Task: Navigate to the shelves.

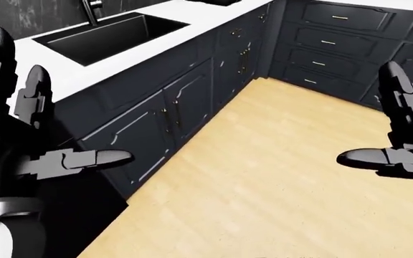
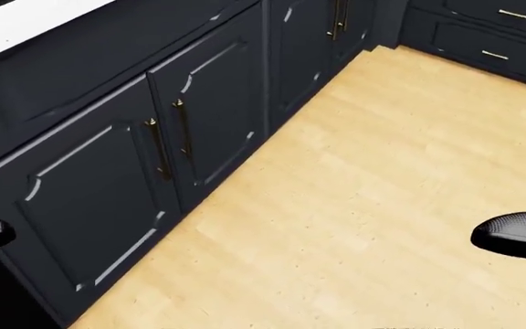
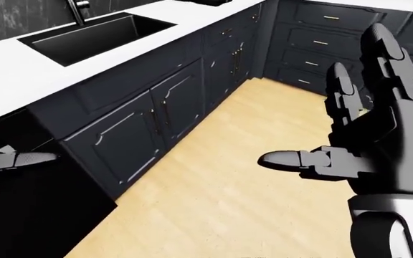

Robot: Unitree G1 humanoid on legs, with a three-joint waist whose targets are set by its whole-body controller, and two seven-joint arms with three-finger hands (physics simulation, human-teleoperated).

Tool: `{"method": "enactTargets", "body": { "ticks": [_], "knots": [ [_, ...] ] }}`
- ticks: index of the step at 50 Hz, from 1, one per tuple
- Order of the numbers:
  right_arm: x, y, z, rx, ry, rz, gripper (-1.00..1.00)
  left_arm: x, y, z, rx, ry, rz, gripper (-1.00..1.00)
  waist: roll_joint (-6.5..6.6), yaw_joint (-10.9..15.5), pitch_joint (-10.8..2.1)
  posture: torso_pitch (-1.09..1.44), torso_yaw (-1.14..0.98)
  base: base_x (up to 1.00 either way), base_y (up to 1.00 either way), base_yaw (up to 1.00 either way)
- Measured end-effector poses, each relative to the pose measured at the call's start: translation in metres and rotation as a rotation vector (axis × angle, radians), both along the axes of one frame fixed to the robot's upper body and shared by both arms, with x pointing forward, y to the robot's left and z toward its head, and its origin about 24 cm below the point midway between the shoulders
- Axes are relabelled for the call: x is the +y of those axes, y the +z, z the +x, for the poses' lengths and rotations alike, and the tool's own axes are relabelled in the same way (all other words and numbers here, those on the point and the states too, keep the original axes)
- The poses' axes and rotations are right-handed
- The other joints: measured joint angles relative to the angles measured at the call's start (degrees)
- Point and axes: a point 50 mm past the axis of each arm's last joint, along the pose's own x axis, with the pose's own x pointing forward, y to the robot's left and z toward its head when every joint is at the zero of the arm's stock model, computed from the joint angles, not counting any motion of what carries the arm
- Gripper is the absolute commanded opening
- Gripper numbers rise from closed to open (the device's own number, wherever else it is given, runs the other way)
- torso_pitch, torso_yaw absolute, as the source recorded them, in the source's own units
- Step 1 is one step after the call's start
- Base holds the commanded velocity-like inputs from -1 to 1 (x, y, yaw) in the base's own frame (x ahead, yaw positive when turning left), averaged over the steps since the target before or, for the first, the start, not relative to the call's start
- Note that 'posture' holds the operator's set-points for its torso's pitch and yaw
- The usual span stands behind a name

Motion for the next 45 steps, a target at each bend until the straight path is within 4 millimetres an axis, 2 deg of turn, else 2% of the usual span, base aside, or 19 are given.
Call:
{"method": "enactTargets", "body": {
  "ticks": [2,4,8,10,12,14,17,21,23,25,26,29,33,36,37,38,39,41,45],
  "knots": [
    [0.0004,-0.0005,0.0003,0.004,0.004,-0.003,1.0,0.0002,0.0002,0.0001,0.0,0.005,0.002,1.0,-0.29,-0.19,-0.57,0.0,0.0,0.0,0.0,-0.26],
    [-0.0004,0.0012,-0.0003,-0.007,-0.003,-0.005,1.0,-0.0008,0.0019,-0.0009,-0.015,0.001,0.006,1.0,-1.38,-0.38,-0.76,0.0,0.0,0.0,0.0,-0.26],
    [-0.0006,0.003,-0.0015,-0.024,-0.009,-0.004,1.0,-0.0014,0.0021,-0.0014,-0.02,-0.003,0.007,1.0,-4.39,-0.15,-0.39,0.0,0.0,0.0,0.0,-0.26],
    [-0.0005,0.0027,-0.0012,-0.022,-0.007,-0.003,1.0,-0.001,0.0021,-0.0009,-0.018,-0.001,0.008,1.0,-6.51,-0.17,-0.67,0.0,0.0,0.0,0.0,-0.27],
    [-0.0035,0.0014,0.0,-0.011,-0.021,0.006,1.0,-0.0035,-0.0004,-0.0008,-0.009,-0.017,0.003,1.0,-5.5,-1.07,-0.42,0.0,0.0,0.0,0.0,-0.26],
    [-0.0061,-0.0009,0.0012,0.008,-0.039,0.012,1.0,-0.0061,-0.0025,-0.0001,0.008,-0.038,0.009,1.0,-5.44,-1.42,-0.56,0.0,0.0,0.0,0.0,-0.26],
    [-0.0055,0.0007,0.0009,-0.002,-0.041,0.005,1.0,-0.0052,-0.0009,-0.0005,0.0,-0.035,0.011,1.0,-4.22,-1.18,-0.63,0.0,0.0,0.0,0.0,-0.26],
    [-0.0038,0.0017,-0.0002,-0.015,-0.031,0.002,1.0,-0.0041,0.002,-0.002,-0.024,-0.022,0.012,1.0,-1.77,-0.95,0.18,0.0,0.0,0.0,0.0,-0.26],
    [-0.0038,0.002,0.0003,-0.014,-0.03,0.001,1.0,-0.0042,0.002,-0.0018,-0.024,-0.023,0.012,1.0,0.31,-0.92,0.02,0.0,0.0,0.0,0.0,-0.26],
    [-0.0017,0.0,0.0006,-0.004,-0.016,0.005,1.0,-0.0019,0.0009,-0.0003,-0.013,-0.011,0.005,1.0,-0.44,-0.04,0.07,0.0,0.0,0.0,0.0,-0.26],
    [-0.0006,-0.0014,0.001,0.007,-0.008,0.003,1.0,-0.0007,-0.0007,0.0004,-0.002,-0.003,0.002,1.0,-0.38,0.03,0.07,0.0,0.0,0.0,0.0,-0.26],
    [0.0003,-0.0022,0.0013,0.012,-0.001,-0.003,1.0,-0.0003,-0.0009,0.0011,0.003,0.003,0.004,1.0,-0.93,-0.25,-0.68,0.0,0.0,0.0,0.0,-0.26],
    [-0.0012,-0.0001,0.0002,-0.008,-0.014,-0.002,1.0,-0.0018,0.0024,-0.0009,-0.021,-0.004,0.008,1.0,-3.38,-0.28,-0.5,0.0,0.0,0.0,0.0,-0.26],
    [-0.0012,0.0004,0.0001,-0.01,-0.014,-0.003,1.0,-0.0029,0.0013,0.0002,-0.016,-0.006,0.014,1.0,-6.15,-0.12,-0.64,0.0,0.0,0.0,0.0,-0.26],
    [-0.0022,0.0002,0.0005,-0.009,-0.018,0.002,1.0,-0.0042,0.0004,0.0004,-0.013,-0.015,0.012,1.0,-6.08,-0.65,-0.83,0.0,0.0,0.0,0.0,-0.26],
    [-0.0037,-0.0012,0.0011,-0.002,-0.026,0.011,1.0,-0.0059,-0.0015,0.0004,-0.004,-0.026,0.009,1.0,-5.47,-1.09,-0.39,0.0,0.0,0.0,0.0,-0.26],
    [-0.0053,-0.0031,0.0019,0.01,-0.036,0.018,1.0,-0.0075,-0.0032,0.0008,0.007,-0.039,0.011,1.0,-5.43,-1.25,-0.27,0.0,0.0,0.0,0.0,-0.27],
    [-0.0069,-0.0047,0.0035,0.024,-0.048,0.02,1.0,-0.0089,-0.0043,0.0014,0.018,-0.052,0.015,1.0,-5.19,-1.41,-0.59,0.0,0.0,0.0,0.0,-0.25],
    [-0.0052,-0.0017,0.0016,0.001,-0.04,0.009,1.0,-0.0068,-0.0002,-0.0001,-0.009,-0.035,0.019,1.0,-3.2,-0.94,-0.19,0.0,0.0,0.0,0.0,-0.26]
  ]
}}
